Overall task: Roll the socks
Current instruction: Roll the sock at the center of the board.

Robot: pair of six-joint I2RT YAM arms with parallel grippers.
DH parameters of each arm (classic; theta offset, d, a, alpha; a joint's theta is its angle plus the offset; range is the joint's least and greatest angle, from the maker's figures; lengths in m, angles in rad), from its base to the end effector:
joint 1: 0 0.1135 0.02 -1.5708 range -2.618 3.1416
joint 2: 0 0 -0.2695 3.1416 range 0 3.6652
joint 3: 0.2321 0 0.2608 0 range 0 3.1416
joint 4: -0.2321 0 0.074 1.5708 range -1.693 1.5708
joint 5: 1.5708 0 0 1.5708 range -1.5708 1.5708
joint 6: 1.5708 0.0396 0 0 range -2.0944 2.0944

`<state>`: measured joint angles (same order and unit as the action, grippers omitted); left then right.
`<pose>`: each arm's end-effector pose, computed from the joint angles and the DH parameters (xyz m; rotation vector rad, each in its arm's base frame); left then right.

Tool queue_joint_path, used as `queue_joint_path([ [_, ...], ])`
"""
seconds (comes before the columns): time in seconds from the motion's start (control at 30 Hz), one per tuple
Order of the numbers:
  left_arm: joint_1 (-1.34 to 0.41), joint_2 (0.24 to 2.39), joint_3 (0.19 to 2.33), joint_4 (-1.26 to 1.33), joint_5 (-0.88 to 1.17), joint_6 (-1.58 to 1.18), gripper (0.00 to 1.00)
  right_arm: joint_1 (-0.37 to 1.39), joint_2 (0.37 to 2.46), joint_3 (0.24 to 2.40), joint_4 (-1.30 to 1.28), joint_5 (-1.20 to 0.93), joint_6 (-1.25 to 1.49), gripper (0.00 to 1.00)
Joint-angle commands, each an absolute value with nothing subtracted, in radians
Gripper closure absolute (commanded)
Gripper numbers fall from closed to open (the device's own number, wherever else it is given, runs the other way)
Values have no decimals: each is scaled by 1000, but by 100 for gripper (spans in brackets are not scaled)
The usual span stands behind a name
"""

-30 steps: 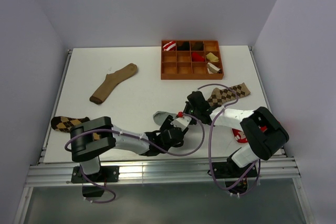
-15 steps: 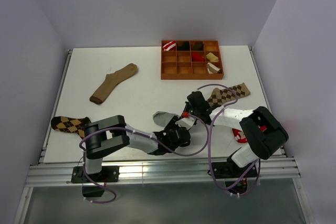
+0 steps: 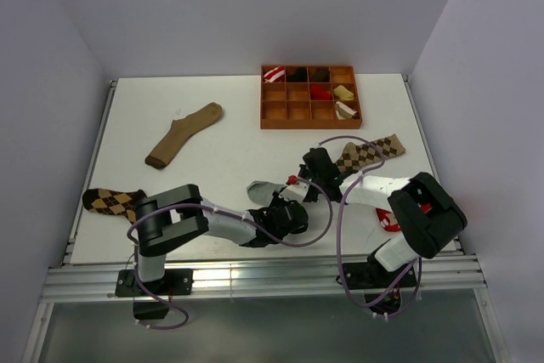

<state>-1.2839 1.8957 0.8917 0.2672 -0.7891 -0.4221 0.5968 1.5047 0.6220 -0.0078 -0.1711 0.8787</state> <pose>0.1312 -0.3454 0.1185 0.5082 2.0027 -0.1215 0.2285 0.1634 0.1366 0.2913 2.6223 0.7951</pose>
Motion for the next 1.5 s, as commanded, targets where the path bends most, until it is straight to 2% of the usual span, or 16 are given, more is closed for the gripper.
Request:
queue_joint_path([
  [0.0,-1261,1898,836,140,-684,-492,95,606,1477,611,53,-215,888,100],
  [0.03,-1256,1893,835,143,-669,-503,99,606,1471,603,67,-218,890,98],
  [0.13,-1243,1867,804,170,-620,-524,100,604,1439,591,116,-221,897,92],
  [0.3,-1187,1801,738,231,-477,-558,100,592,1349,575,164,-195,911,75],
  [0.33,-1169,1792,730,238,-456,-572,100,588,1335,566,173,-183,913,68],
  [0.4,-1148,1769,710,261,-375,-584,100,575,1287,555,187,-163,917,62],
  [0.43,-1126,1755,704,268,-352,-601,100,571,1272,540,195,-155,920,56],
  [0.53,-1076,1740,683,300,-227,-633,100,557,1206,503,216,-114,925,47],
  [0.8,-933,1700,612,420,64,-758,99,554,1157,364,334,-136,923,37],
  [0.97,-838,1694,566,535,231,-836,99,555,1209,311,446,-176,930,35],
  [1.47,-723,1756,509,710,393,-1011,100,568,1462,310,647,-276,968,37],
])
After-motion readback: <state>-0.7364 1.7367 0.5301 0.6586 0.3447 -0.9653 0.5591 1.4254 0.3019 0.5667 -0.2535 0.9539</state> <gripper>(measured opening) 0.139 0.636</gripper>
